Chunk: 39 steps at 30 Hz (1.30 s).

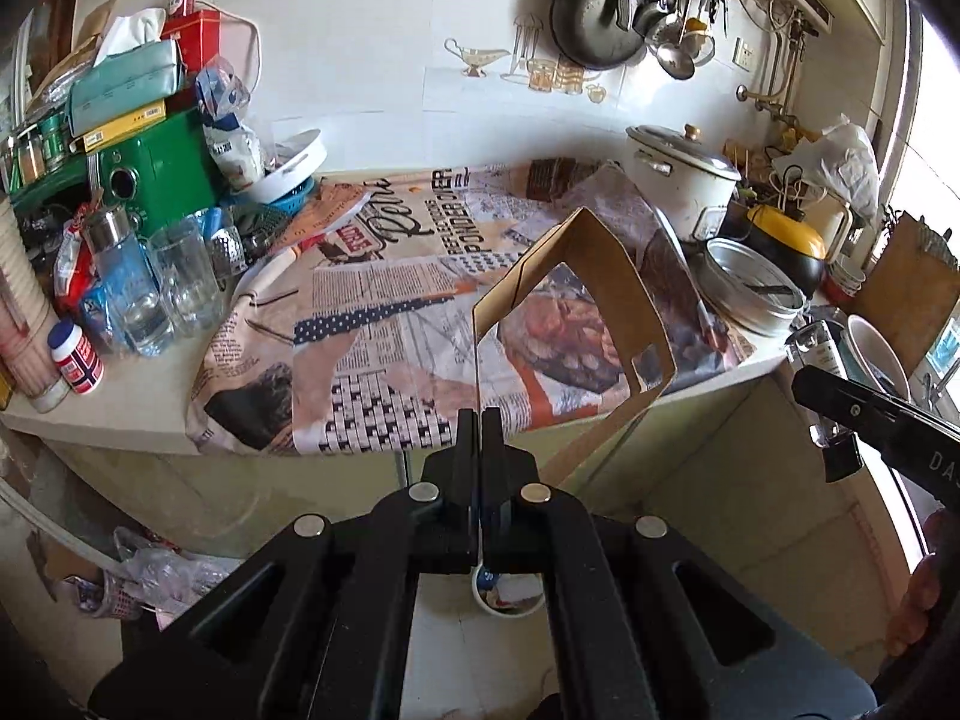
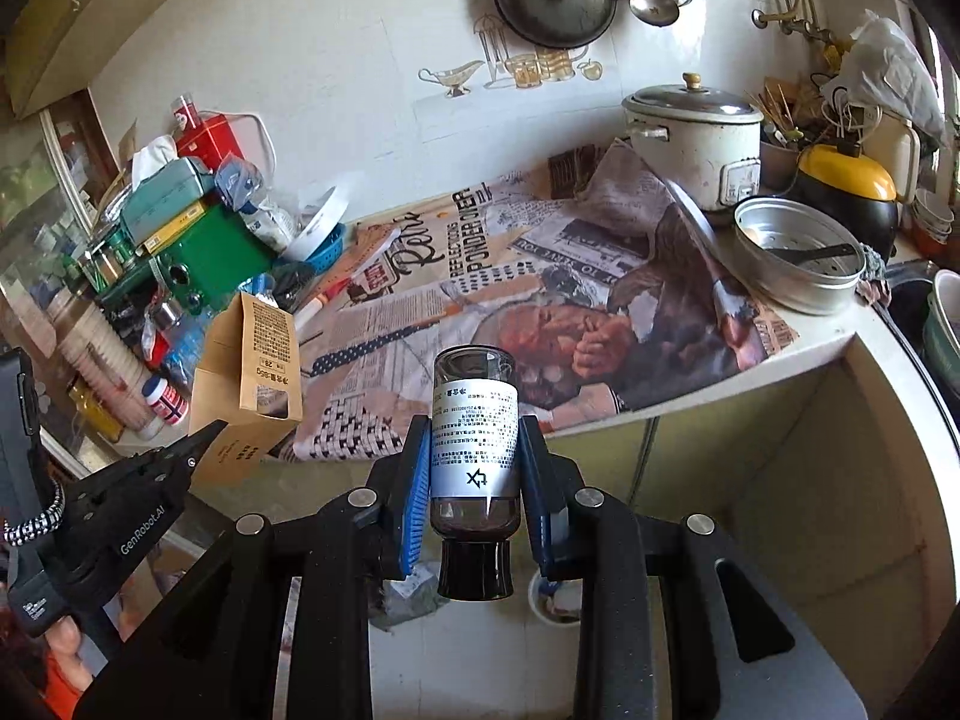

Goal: Collect trash
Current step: 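Lift the cardboard and small bottle and carry them down toward the bin, then open the left tool over the bin while the right tool drops the bottle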

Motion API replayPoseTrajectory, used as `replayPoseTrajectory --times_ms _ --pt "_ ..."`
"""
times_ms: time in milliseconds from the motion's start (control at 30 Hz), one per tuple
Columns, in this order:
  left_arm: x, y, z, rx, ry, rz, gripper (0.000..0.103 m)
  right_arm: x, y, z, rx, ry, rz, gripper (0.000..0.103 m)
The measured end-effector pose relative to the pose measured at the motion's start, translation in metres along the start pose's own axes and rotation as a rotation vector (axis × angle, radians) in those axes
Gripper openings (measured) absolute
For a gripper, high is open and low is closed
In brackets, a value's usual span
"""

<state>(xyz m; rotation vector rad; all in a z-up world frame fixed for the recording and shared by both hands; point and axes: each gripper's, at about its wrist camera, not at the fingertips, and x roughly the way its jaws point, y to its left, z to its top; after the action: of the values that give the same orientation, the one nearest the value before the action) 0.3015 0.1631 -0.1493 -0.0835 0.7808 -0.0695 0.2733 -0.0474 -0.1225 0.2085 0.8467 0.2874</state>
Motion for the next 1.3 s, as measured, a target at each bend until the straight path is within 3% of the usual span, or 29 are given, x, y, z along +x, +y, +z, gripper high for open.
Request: replayPoseTrajectory --times_ms 367,667,867,1100,1133,1200,1300 --pt "0.093 -0.020 -0.096 0.000 0.220 0.023 0.000 0.070 -0.052 -0.076 0.030 0.201 -0.043 0.025" --pt "0.199 -0.023 -0.196 -0.074 0.349 0.102 0.000 0.177 -0.116 -0.142 -0.002 0.357 -0.061 0.025" --pt "0.260 -0.018 -0.255 -0.114 0.413 0.140 0.000 0.256 -0.132 -0.181 -0.047 0.426 -0.024 0.025" --pt "0.307 -0.013 -0.291 -0.125 0.446 0.160 0.000 0.329 -0.132 -0.209 -0.069 0.496 0.028 0.027" --pt "0.314 -0.014 -0.294 -0.122 0.449 0.162 0.000 0.337 -0.133 -0.212 -0.071 0.511 0.021 0.029" --pt "0.325 -0.017 -0.298 -0.123 0.459 0.155 0.000 0.346 -0.136 -0.216 -0.080 0.532 0.003 0.042" --pt "0.342 -0.023 -0.300 -0.118 0.471 0.137 0.000 0.346 -0.144 -0.220 -0.078 0.522 -0.012 0.043"
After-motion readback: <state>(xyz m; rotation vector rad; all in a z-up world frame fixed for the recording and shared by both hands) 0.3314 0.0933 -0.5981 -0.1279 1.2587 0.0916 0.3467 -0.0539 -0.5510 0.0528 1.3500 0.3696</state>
